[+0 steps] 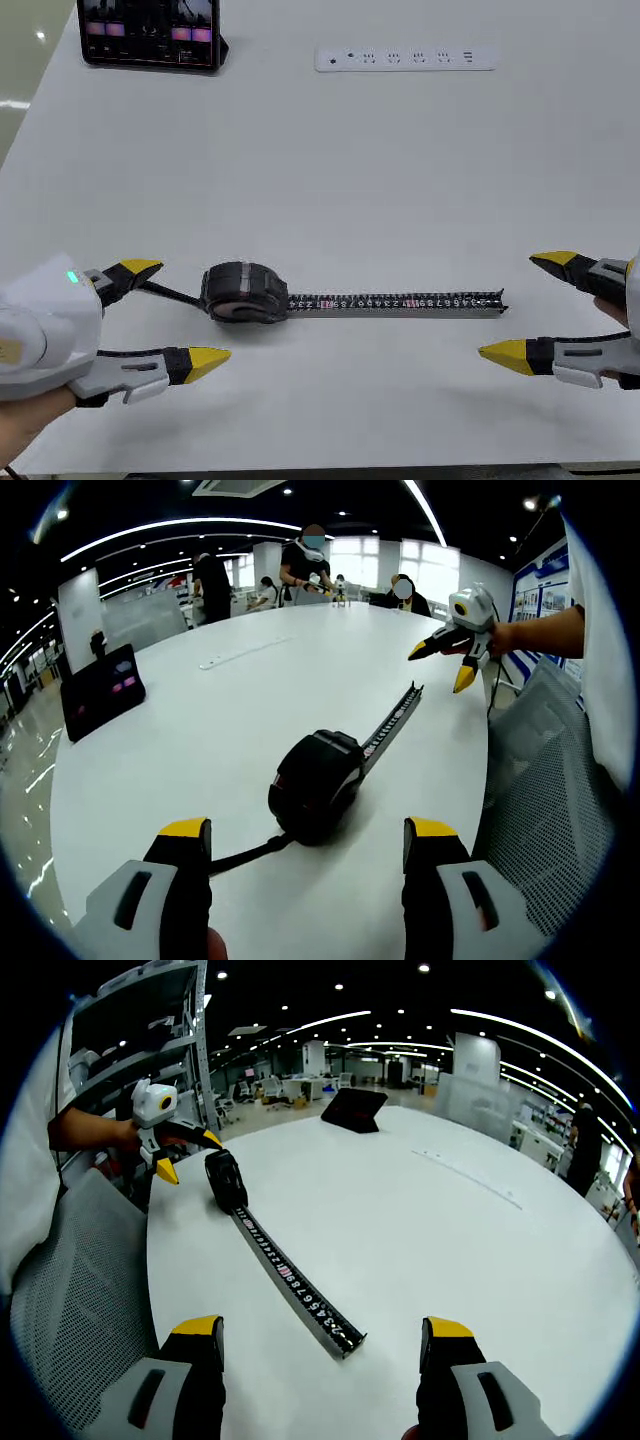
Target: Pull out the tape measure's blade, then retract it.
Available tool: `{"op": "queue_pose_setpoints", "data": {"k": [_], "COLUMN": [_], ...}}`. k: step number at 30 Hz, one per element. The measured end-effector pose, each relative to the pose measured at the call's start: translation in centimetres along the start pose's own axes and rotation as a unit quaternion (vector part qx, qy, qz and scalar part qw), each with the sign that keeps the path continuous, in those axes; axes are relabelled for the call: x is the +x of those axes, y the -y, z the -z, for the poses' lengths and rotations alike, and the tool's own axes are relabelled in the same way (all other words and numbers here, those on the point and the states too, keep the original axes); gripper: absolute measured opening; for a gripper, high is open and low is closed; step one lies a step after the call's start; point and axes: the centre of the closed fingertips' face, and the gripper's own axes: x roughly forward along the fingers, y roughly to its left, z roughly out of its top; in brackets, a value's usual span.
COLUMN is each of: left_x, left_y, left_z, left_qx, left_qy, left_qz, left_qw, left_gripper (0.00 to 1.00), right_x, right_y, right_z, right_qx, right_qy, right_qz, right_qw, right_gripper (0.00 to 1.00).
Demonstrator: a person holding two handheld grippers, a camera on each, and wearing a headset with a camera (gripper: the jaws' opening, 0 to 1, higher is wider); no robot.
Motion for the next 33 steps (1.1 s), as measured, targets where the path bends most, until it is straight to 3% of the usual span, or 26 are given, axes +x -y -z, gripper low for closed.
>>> {"op": "queue_pose_setpoints", "data": {"k": [20,28,33], "left_x": [-1.0,-1.4,-1.8], "left_y": [1.1,1.4,1.5], "left_z": [0.8,1.1,1.3], "left_qx": [-0.031,-0.042,-0.041], "left_qy": [0.015,0.018,0.017], "left_qz": [-0.002,-0.008,-0.008], "left_qw": [0.9994,0.9989,0.9990], "left_gripper": [0.90,0.99,0.99], "right_x": [-0.4,-0.8,-1.2], "right_y": [-1.6,-2.4,-2.5], "right_z": [0.6,1.0,1.0], "right_qx": [0.017,0.015,0.020], "right_qy": [0.011,0.012,0.015], "right_qz": [0.013,0.010,0.011], "right_qw": [0.9997,0.9998,0.9996], "right_gripper": [0.99,0.99,0.99]}}
